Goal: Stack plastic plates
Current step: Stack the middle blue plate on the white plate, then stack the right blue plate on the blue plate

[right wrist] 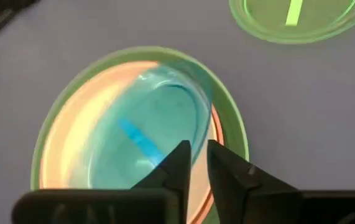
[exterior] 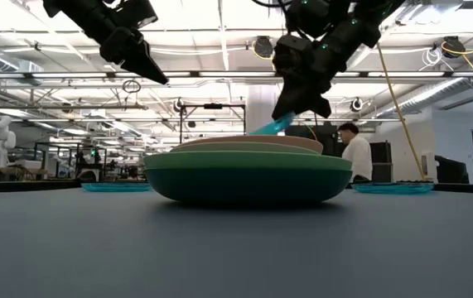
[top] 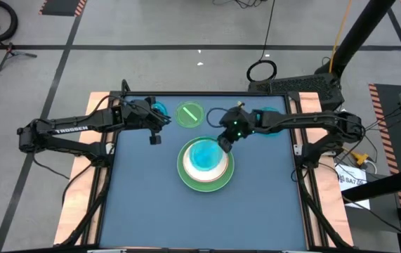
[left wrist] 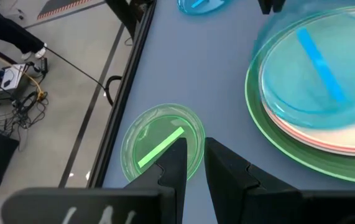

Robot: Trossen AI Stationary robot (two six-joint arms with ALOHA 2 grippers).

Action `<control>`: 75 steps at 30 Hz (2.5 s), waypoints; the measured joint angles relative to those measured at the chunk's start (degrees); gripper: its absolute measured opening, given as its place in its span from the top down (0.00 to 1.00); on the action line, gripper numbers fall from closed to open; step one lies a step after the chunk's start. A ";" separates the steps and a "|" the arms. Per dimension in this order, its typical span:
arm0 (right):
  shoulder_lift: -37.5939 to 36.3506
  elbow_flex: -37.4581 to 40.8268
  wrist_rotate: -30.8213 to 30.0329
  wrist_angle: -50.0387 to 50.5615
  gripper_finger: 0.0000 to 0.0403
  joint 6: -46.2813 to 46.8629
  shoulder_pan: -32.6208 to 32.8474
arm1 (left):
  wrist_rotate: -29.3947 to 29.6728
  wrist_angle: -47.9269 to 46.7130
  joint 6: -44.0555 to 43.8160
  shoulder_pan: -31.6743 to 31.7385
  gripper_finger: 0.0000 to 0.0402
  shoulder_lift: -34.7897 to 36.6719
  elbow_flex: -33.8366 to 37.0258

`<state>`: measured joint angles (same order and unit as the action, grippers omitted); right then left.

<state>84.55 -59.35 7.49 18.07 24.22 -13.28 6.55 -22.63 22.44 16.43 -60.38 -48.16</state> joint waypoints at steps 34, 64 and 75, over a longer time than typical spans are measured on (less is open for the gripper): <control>1.58 6.40 -29.26 24.47 0.73 22.87 -10.15 | 0.00 0.22 -0.20 0.00 0.84 0.01 0.00; 11.03 8.69 -31.58 17.33 0.98 16.59 -13.76 | 0.00 0.24 -0.11 0.00 0.84 0.00 0.00; 3.92 2.14 -31.58 18.08 0.99 10.78 -7.49 | 0.00 0.24 -0.11 0.00 0.84 0.00 0.00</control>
<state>88.48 -57.21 -24.10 36.15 35.00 -20.77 6.55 -22.39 22.33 16.43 -60.38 -48.16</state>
